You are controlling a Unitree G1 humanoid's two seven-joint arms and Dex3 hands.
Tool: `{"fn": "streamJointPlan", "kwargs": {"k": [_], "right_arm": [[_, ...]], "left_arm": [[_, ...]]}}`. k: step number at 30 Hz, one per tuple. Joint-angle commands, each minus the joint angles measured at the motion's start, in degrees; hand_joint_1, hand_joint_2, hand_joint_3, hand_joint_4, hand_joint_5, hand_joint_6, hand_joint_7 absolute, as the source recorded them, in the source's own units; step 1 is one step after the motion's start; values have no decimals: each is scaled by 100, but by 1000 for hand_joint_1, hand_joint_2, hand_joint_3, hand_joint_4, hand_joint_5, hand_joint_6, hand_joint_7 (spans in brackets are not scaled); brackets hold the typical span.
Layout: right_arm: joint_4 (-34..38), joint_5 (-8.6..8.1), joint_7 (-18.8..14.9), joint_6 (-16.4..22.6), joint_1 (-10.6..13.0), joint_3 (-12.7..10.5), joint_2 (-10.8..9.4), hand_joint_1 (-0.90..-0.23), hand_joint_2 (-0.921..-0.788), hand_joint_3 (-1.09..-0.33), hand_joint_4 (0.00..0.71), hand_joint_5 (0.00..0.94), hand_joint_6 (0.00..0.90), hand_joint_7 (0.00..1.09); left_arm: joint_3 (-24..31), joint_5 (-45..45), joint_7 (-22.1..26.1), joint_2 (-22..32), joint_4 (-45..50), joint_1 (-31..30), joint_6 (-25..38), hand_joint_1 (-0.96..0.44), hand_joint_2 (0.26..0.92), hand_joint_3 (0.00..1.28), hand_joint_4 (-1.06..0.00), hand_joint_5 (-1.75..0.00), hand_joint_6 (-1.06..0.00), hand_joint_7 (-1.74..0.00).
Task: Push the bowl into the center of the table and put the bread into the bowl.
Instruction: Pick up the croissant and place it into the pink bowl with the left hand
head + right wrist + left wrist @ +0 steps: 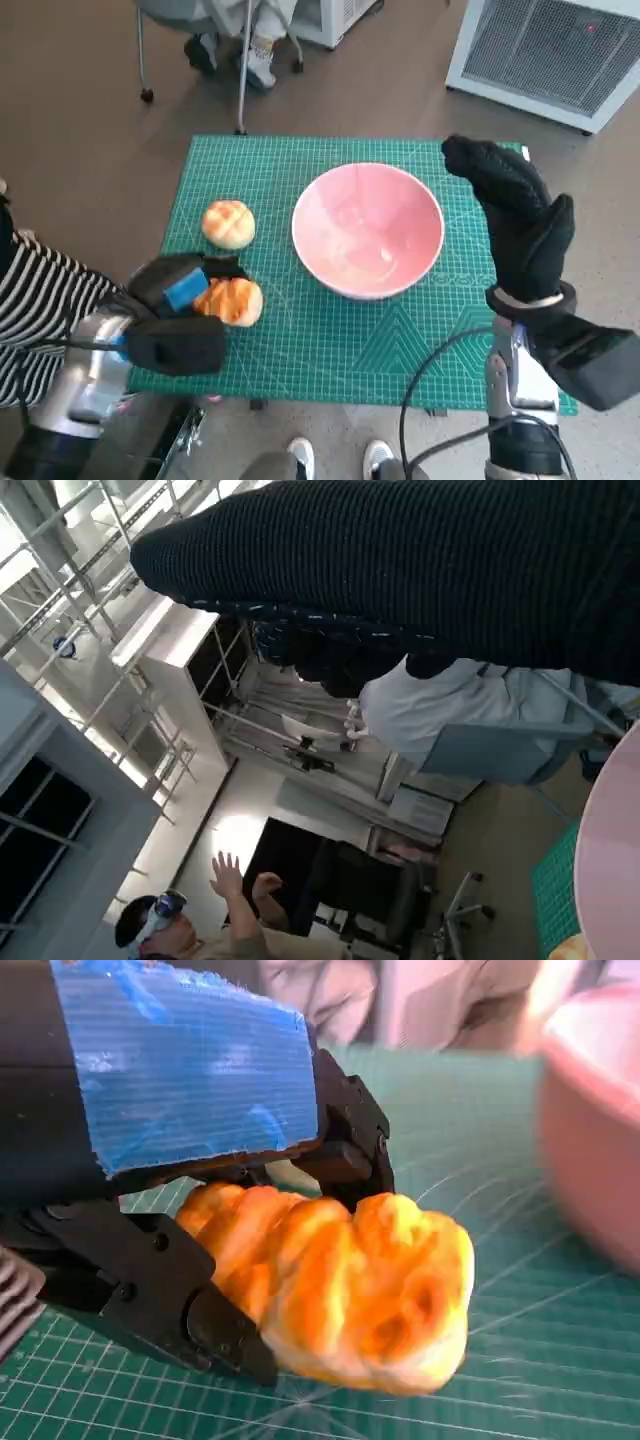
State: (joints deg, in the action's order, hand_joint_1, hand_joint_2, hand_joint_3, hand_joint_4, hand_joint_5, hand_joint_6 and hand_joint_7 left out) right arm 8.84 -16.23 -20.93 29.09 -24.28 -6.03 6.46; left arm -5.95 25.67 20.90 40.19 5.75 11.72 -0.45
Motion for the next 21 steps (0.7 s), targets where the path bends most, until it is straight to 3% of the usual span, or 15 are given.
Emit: {"fn": "streamJointPlan", "kwargs": {"k": [1,12,21], "right_arm": [[130,-112,-90,-61,-35,-41,33,-699,-921,-715,188,0,127,347],[284,-183,-181,18,-98,-70,34,-701,-921,-713,188,0,124,353],[338,-151,-199,114,-78,-55,-4,-701,-921,-713,188,0,122,357]], "left_arm": [[317,-304,192,7,589,292,101,2,902,10,-838,-1054,-685,-1051],[457,-508,-97,-547,828,1242,182,2,899,6,-853,-1051,-698,-1021],[-10,-152,-481,-1141,157,2372,47,1,899,3,-852,-1040,-699,-1035]]}}
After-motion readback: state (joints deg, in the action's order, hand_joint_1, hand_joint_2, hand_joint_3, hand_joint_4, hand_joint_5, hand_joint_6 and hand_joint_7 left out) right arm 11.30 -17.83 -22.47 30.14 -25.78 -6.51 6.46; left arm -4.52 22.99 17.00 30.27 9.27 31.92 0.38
